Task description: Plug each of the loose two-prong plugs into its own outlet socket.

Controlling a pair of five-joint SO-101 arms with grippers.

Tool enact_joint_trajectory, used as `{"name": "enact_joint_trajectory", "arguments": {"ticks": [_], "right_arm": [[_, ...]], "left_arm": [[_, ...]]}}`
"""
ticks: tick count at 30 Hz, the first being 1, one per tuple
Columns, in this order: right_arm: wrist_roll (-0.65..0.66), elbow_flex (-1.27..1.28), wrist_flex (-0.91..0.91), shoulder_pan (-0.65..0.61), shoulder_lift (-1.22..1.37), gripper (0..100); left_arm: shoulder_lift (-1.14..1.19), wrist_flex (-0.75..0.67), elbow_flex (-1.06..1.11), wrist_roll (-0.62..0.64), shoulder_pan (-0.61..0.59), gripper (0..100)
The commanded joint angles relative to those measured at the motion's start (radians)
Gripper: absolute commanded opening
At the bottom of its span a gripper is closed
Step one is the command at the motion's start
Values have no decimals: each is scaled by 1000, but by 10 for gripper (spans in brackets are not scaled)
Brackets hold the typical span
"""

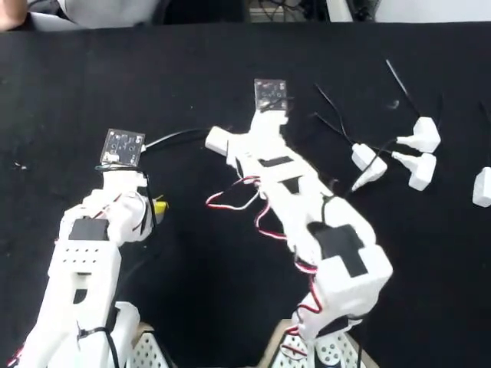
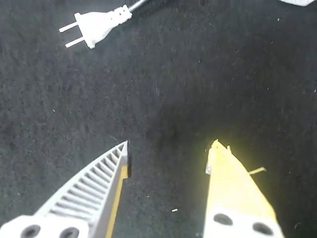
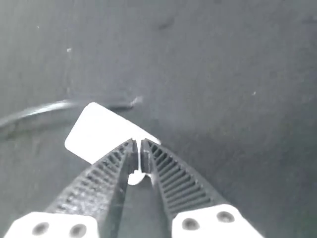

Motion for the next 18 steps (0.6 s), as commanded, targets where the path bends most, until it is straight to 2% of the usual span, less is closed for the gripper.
{"name": "enact_joint_trajectory", "arguments": {"ticks": [1,8,12,15,18], "right_arm": [[5,-24,115,-37,-64,28],[14,266,69,-158,-305,10],[130,472,-29,-224,-499,11],[235,536,-55,-186,-667,16],[226,503,-61,-80,-777,34]], "left_arm": [[-17,-17,-10,9,12,259],[-17,-18,-16,9,12,259],[-17,-18,-13,9,10,259],[-17,-18,-12,9,8,259],[-17,-18,-12,9,7,259]]}}
